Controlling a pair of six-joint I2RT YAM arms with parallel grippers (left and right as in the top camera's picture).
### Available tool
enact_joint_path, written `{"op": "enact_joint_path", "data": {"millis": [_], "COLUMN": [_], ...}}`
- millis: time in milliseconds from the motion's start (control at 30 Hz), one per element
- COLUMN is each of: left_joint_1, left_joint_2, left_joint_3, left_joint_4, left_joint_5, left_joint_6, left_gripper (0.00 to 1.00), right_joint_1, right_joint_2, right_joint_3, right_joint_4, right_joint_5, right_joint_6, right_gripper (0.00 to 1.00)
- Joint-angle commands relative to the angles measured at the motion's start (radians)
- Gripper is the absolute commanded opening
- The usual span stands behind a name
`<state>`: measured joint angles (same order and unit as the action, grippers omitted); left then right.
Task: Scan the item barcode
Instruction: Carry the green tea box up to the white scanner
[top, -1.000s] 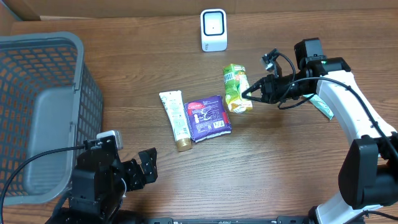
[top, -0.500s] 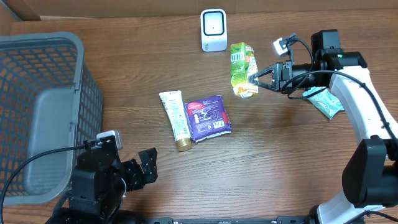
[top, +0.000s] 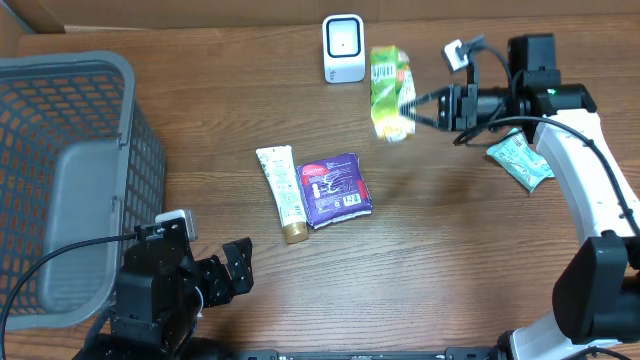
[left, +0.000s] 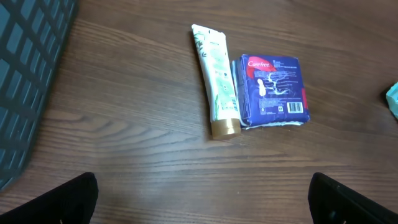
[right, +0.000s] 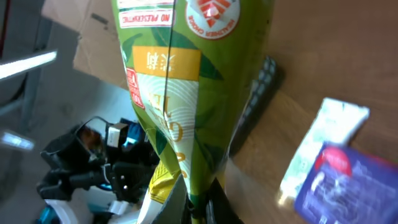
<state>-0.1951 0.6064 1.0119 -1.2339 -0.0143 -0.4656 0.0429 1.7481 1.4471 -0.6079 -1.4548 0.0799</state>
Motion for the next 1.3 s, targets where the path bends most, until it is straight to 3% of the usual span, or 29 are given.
{"op": "enact_joint_path", "data": {"millis": [0, 167, 267, 367, 500, 633, 867, 1067, 1267], "left_joint_1": [-0.005, -0.005, -0.005, -0.005, -0.005, -0.005, -0.005, -0.005, -0.005], "left_joint_2": [-0.012, -0.012, -0.012, -0.012, -0.012, -0.012, -0.012, -0.012, -0.012], "left_joint_3": [-0.007, -0.007, -0.007, -0.007, -0.007, -0.007, -0.007, -0.007, -0.007], "left_joint_4": [0.0, 0.0, 0.0, 0.0, 0.0, 0.0, 0.0, 0.0, 0.0], "left_joint_5": [0.007, 0.007, 0.007, 0.007, 0.007, 0.007, 0.007, 0.007, 0.007], "left_joint_6": [-0.006, -0.006, -0.006, -0.006, -0.006, -0.006, -0.006, -0.006, -0.006], "left_gripper": [0.99, 1.0, 1.0, 1.0, 1.0, 1.0, 1.0, 1.0, 1.0], "right_joint_1": [0.035, 0.095, 0.097, 0.101, 0.122, 0.145, 0.184, 0.29, 0.425], "right_joint_2": [-0.071, -0.068, -0.068, -0.068, -0.068, -0.068, -0.068, -0.029, 0.083], "right_joint_3": [0.041, 0.041, 0.041, 0.041, 0.041, 0.041, 0.161, 0.381, 0.517], "right_joint_4": [0.196, 0.896, 1.113, 1.021, 0.678, 0.348, 0.011, -0.136, -0.099], "right_joint_5": [-0.048, -0.006, 0.072, 0.143, 0.316, 0.608, 1.121, 1.545, 1.976], "right_joint_6": [0.337, 0.819, 0.946, 0.903, 0.702, 0.469, 0.281, 0.141, -0.068], "right_gripper": [0.04, 0.04, 0.04, 0.04, 0.04, 0.04, 0.04, 0.04, 0.04]}}
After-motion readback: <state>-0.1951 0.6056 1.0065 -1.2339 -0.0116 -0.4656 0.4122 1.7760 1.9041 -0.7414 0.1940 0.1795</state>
